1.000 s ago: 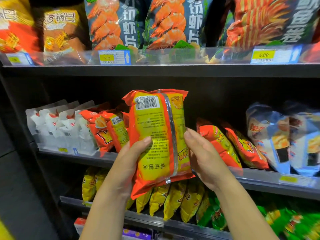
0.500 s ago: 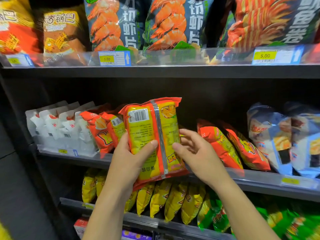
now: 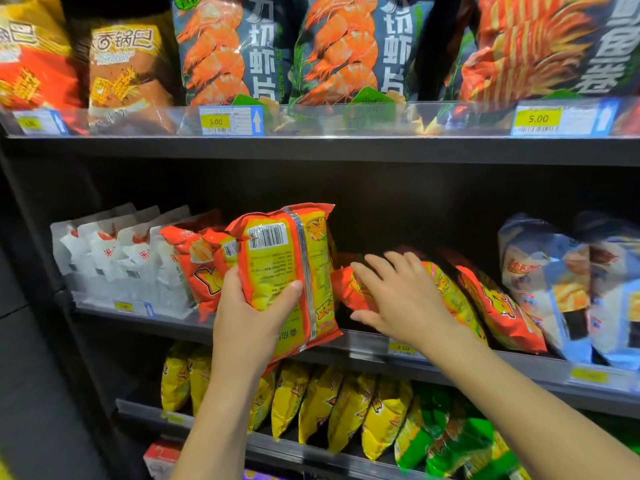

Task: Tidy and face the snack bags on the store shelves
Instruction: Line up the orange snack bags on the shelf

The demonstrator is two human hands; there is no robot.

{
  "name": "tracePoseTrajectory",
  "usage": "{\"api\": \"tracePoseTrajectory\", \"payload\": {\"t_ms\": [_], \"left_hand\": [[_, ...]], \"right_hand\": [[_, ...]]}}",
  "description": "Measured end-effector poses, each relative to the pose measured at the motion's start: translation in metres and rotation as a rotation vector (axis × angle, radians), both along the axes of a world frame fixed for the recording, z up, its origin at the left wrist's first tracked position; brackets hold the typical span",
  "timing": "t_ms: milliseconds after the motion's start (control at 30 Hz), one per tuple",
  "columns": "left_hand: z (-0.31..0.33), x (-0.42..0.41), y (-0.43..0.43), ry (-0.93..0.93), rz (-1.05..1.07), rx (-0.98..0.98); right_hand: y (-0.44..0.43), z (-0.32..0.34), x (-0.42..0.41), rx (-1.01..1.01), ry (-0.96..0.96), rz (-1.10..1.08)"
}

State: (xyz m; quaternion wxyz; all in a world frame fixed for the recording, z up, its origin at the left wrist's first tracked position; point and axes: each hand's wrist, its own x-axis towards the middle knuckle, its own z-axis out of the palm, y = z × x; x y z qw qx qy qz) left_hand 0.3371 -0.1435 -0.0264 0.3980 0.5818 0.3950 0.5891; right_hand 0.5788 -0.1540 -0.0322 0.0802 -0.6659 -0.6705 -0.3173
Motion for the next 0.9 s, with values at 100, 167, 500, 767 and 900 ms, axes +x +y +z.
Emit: {"api": "tracePoseTrajectory", "payload": {"t_ms": [100, 167, 500, 767, 900], "left_hand": [[-0.001, 0.003, 0.002, 0.021, 0.013, 0.008], [-0.002, 0.004, 0.004, 0.031, 0.014, 0.015], [-0.005, 0.014, 0.006, 0.053, 0.017, 0.033], [-0.001, 0.045, 0.006, 0.074, 0.020, 0.077], [-0.001, 0.076, 0.009, 0.088, 0.029, 0.094]], "right_hand": [[0.009, -0.003, -0.003, -0.046, -0.053, -0.033], [0.013, -0.005, -0.005, -0.062, -0.062, -0.042], [0.018, -0.013, 0.002, 0.079, -0.077, -0.056], [-0.011, 0.001, 0.039, 0.262, 0.009, -0.138], [-0.026, 0.007, 0.057, 0.335, 0.065, -0.179]]}}
